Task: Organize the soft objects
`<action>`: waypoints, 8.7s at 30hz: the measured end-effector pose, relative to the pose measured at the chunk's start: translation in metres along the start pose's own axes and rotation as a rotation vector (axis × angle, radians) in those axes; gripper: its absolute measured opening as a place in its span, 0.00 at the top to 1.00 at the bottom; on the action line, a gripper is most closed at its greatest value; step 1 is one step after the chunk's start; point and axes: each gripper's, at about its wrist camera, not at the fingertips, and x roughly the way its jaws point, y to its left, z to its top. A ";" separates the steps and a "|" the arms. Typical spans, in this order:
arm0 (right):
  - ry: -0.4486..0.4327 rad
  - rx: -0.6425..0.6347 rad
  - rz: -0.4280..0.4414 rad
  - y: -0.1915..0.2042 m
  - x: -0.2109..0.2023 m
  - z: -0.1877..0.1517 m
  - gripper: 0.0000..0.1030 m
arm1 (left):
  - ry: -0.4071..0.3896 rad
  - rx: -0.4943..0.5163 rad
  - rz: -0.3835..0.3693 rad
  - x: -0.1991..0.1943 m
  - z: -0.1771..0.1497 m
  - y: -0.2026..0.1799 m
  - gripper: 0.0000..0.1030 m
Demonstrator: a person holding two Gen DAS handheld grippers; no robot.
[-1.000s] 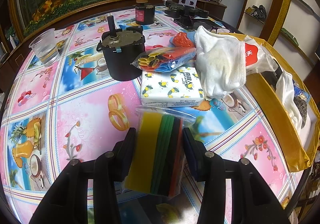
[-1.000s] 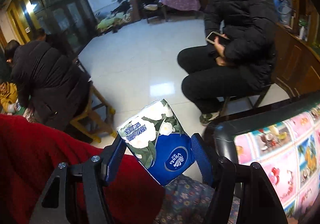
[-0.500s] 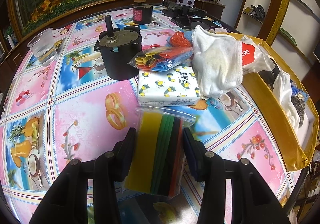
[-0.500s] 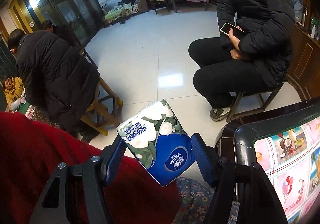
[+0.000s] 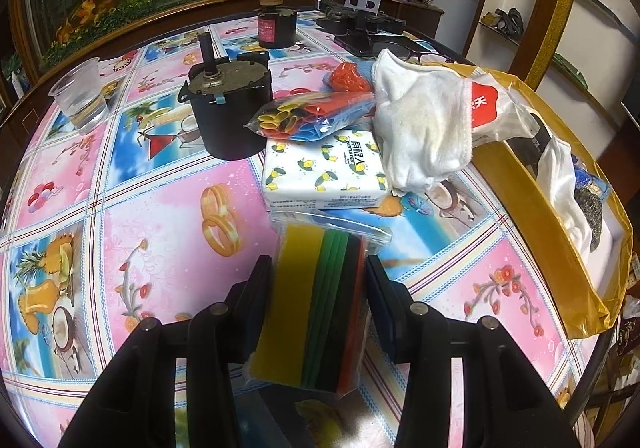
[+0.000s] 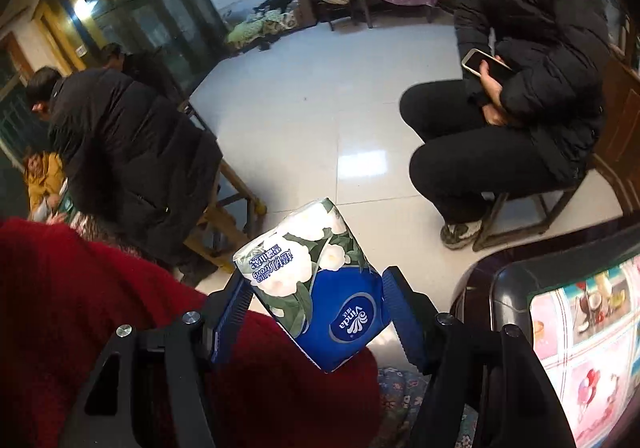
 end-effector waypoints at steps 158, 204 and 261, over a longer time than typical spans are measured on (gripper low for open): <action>-0.838 1.027 -0.890 -0.136 -0.363 -0.370 0.31 | -0.120 -0.075 -0.036 -0.023 0.003 0.004 0.59; -0.954 1.369 -1.171 -0.109 -0.430 -0.543 0.31 | -0.215 -0.026 -0.254 -0.059 0.044 -0.086 0.61; -0.853 1.282 -1.235 -0.136 -0.403 -0.469 0.11 | -0.239 -0.110 -0.248 -0.033 0.050 -0.047 0.24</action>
